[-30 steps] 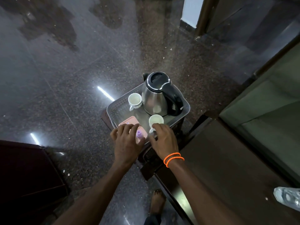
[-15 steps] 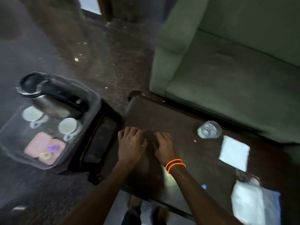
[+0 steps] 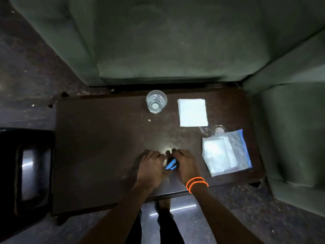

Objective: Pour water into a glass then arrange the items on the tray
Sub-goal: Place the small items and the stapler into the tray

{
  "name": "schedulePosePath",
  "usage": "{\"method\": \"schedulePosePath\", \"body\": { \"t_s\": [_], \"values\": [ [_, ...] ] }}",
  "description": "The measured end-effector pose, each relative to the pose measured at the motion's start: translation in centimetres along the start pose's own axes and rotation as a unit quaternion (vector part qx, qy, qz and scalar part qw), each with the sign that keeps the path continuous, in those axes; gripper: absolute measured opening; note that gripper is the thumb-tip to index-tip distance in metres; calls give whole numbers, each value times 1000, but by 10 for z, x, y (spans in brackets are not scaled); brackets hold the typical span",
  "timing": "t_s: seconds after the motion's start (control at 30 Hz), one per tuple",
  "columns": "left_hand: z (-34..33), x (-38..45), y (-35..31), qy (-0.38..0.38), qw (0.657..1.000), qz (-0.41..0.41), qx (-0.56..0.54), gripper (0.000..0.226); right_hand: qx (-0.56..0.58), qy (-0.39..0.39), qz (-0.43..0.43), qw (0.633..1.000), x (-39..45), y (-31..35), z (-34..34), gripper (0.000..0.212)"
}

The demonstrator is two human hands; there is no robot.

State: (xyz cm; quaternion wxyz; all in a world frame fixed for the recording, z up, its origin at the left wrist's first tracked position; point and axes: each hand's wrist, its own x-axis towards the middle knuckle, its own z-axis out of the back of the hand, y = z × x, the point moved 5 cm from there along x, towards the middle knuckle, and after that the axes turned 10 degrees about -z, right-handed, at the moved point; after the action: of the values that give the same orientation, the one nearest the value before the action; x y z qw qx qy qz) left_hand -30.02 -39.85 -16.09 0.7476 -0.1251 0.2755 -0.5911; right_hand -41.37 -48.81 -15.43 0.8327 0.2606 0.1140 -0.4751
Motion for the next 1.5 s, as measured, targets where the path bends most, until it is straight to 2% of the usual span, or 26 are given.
{"method": "schedulePosePath", "body": {
  "t_s": [0.13, 0.27, 0.4, 0.5, 0.73, 0.93, 1.1, 1.2, 1.33, 1.5],
  "values": [
    [-30, 8, -19, 14, 1000, 4, -14, 36, 89, 41, -13, 995, -11, -31, -11, 55],
    [-39, 14, -23, -12, 999, 36, -29, 28, 121, 36, -23, 992, -10, -45, -21, 47],
    [-45, 19, -22, -1, 997, 51, -62, 30, 117, 45, -6, 992, -5, -44, -26, 54],
    [-42, 19, -20, -1, 995, 54, -87, 34, 104, 50, 2, 993, 1, -40, -27, 50],
    [-5, 1, -5, -60, 987, 60, -133, 36, 86, 40, 45, 994, 4, -3, -6, 52],
    [61, -41, 30, -143, 970, 113, -162, 48, 74, 60, 129, 987, 4, 84, 19, 52],
    [120, -105, 78, -216, 951, 169, -147, 39, 52, 80, 221, 971, -2, 184, 23, 44],
    [155, -153, 112, -264, 937, 197, -115, 30, 43, 94, 271, 957, -13, 255, 15, 37],
    [193, -225, 160, -310, 915, 243, -83, 28, 64, 156, 331, 928, -36, 349, -10, 37],
    [226, -314, 213, -372, 874, 303, -72, 31, 4, 156, 424, 892, -72, 454, -45, 35]
  ]
}}
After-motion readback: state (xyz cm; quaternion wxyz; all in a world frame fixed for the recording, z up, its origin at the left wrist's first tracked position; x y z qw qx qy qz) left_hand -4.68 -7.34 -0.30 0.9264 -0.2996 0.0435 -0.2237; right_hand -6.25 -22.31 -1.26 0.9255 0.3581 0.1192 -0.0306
